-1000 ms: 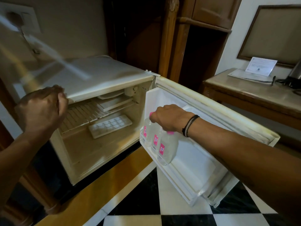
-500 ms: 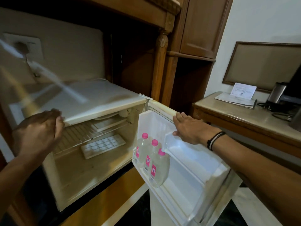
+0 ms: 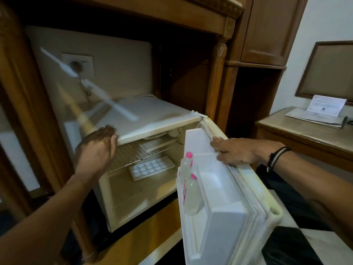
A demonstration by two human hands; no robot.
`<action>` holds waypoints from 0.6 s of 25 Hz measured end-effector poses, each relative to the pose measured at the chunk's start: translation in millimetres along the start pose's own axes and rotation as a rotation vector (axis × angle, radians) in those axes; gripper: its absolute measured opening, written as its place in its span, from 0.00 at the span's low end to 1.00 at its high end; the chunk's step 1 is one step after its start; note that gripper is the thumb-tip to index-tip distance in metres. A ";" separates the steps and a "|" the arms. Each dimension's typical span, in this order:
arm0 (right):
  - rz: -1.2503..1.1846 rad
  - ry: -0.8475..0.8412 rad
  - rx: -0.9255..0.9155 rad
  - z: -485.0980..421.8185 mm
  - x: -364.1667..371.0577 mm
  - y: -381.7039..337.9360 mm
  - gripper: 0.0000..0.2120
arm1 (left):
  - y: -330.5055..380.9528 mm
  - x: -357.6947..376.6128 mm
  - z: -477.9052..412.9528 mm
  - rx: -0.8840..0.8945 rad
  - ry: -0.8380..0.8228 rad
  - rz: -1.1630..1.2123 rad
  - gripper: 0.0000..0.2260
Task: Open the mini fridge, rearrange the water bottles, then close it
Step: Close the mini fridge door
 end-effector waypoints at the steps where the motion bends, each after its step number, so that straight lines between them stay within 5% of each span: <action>1: -0.001 0.014 -0.050 -6.7 4.5 -6.0 0.31 | 0.6 -0.5 -0.2 -0.024 -0.030 -0.007 0.21; 4: -0.111 0.123 -0.208 -23.3 16.3 -31.7 0.29 | 0.4 -5.1 -1.0 -0.042 -0.049 -0.010 0.17; 8: -0.346 0.469 -0.409 -38.1 14.0 -81.3 0.26 | -0.8 -10.4 -3.9 -0.067 -0.062 0.038 0.17; 15: -0.191 0.649 -0.433 -84.3 0.2 -145.8 0.32 | -9.9 -17.9 -8.5 -0.169 -0.255 0.146 0.21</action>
Point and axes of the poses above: each hand's wrist, its own z-axis away from the middle knuckle, its own x-axis out of the palm, y = z × x, the point moved 5 cm from there along -z, towards the middle knuckle, and after that the axes turned 1 degree about y, right-handed, at the moved point
